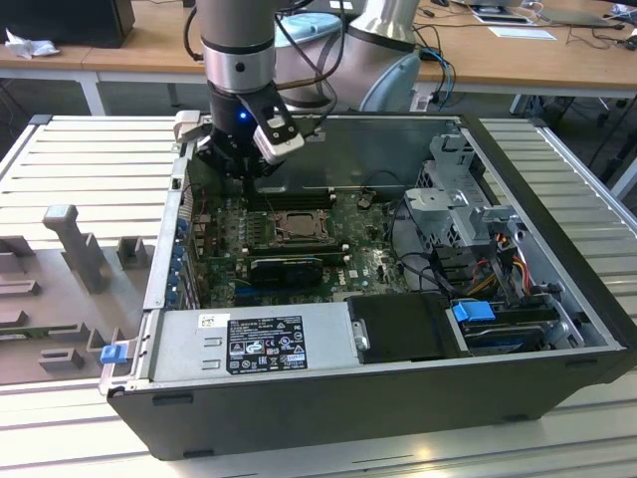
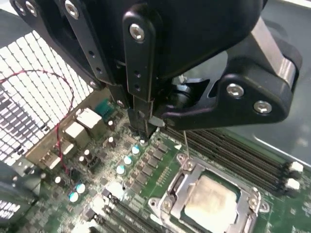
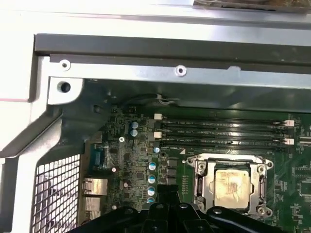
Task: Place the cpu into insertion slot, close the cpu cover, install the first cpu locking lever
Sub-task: 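Install the first cpu locking lever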
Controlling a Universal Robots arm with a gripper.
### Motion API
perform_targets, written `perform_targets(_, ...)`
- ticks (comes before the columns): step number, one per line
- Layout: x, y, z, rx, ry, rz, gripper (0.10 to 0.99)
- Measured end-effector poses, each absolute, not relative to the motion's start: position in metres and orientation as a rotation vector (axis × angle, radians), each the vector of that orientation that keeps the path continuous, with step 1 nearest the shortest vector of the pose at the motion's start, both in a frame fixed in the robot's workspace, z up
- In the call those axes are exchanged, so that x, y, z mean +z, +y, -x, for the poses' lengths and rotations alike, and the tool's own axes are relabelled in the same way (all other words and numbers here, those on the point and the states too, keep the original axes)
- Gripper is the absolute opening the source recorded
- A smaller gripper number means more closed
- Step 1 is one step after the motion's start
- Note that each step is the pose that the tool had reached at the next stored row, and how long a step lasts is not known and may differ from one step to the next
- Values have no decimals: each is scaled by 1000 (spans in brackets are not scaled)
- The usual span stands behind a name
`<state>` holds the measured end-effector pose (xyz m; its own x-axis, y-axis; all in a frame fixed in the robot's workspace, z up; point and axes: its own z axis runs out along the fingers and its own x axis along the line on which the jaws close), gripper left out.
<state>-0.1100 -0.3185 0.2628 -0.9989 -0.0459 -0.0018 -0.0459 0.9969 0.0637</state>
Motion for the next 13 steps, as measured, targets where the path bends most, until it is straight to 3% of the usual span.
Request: perform_targets(13, 258, -293, 99, 100, 3140, 72, 106)
